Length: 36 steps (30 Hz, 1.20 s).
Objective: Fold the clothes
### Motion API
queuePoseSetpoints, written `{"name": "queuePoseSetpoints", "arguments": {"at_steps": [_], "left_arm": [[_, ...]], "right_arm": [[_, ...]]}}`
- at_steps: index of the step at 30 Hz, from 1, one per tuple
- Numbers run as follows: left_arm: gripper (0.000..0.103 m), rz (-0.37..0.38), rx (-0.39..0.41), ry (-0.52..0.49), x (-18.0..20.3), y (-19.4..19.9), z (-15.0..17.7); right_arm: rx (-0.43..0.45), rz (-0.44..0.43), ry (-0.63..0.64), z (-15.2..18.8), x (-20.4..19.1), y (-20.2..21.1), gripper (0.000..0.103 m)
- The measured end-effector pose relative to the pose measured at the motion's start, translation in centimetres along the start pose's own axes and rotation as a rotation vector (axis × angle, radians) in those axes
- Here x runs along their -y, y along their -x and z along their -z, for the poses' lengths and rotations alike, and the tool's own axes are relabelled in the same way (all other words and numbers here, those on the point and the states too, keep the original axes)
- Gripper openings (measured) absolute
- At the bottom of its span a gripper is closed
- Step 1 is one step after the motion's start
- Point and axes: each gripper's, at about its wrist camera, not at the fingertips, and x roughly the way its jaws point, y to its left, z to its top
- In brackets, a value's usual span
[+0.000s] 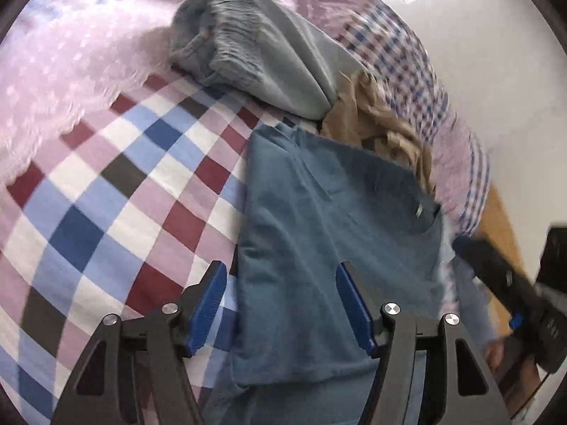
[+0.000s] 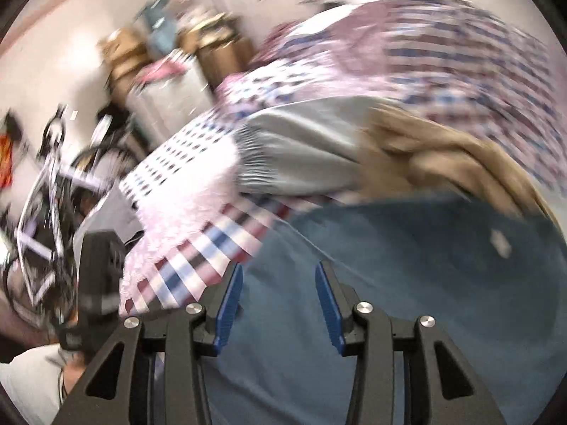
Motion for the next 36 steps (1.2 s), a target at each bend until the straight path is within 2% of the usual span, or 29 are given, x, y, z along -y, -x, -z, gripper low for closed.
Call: {"name": "queuePoseSetpoints", "arguments": {"at_steps": [1,3,4,6,9,11,12,15,16,17,19,22,25,27,31,33,36], "left_arm": [[0.068,0.030,-0.002,0.043,-0.7,0.3,-0.2],[0.060,0.079,-0.008,0.121,-2.1,0.8,-0.6],[0.056,0.101,-0.016,0.156,-2.7,0.7,-0.8],[0.053,0.137,-0.035,0.212,-3.8,0.6,-1.1],[0.046,0.164,-0.063,0.262,-4.8,0.4,-1.4],[0.044,0.180,-0.076,0.282,-5.1,0.4,-1.6],[0.043,0.185,-0.082,0.290,-5.3,0.3,-1.6],[0.043,0.188,-0.092,0.300,-5.3,0.3,-1.8],[0.043,0.186,-0.094,0.302,-5.3,0.2,-1.8],[0.043,0.182,-0.094,0.301,-5.2,0.2,-1.8],[0.043,0.175,-0.095,0.298,-5.0,0.1,-1.8],[0.043,0.162,-0.095,0.278,-4.6,0.0,-1.7],[0.043,0.150,-0.096,0.261,-4.2,-0.2,-1.7],[0.043,0.143,-0.094,0.253,-4.0,-0.2,-1.7],[0.043,0.135,-0.094,0.245,-3.8,-0.4,-1.7],[0.043,0.132,-0.094,0.244,-3.8,-0.5,-1.8],[0.043,0.128,-0.094,0.241,-3.7,-0.7,-1.9]], "right_arm": [[-0.034,-0.006,0.027,-1.4,-0.9,-1.6,0.046],[-0.102,-0.018,0.080,-4.3,-2.7,-4.7,0.046],[-0.135,-0.001,0.104,-5.1,-3.3,-6.3,0.046],[-0.217,0.040,0.149,-6.5,-4.2,-9.9,0.046],[-0.335,0.103,0.220,-7.1,-5.3,-14.9,0.044],[-0.401,0.148,0.248,-7.0,-5.5,-17.3,0.037],[-0.429,0.171,0.258,-7.0,-5.5,-18.2,0.036],[-0.505,0.197,0.262,-6.7,-5.2,-20.1,0.026],[-0.531,0.203,0.264,-6.6,-5.1,-20.7,0.014],[-0.546,0.196,0.267,-6.4,-5.1,-21.0,0.005],[-0.557,0.183,0.286,-6.4,-5.4,-21.2,0.002],[-0.446,0.133,0.254,-7.9,-5.6,-19.5,0.001],[-0.314,0.051,0.170,-9.6,-5.0,-17.5,0.000],[-0.262,0.050,0.146,-10.3,-4.8,-17.1,0.000],[-0.329,0.093,0.135,-10.1,-4.5,-18.3,0.001],[-0.362,0.124,0.121,-9.7,-3.8,-18.7,0.005],[-0.406,0.147,0.089,-9.0,-2.7,-19.1,0.018]]}}
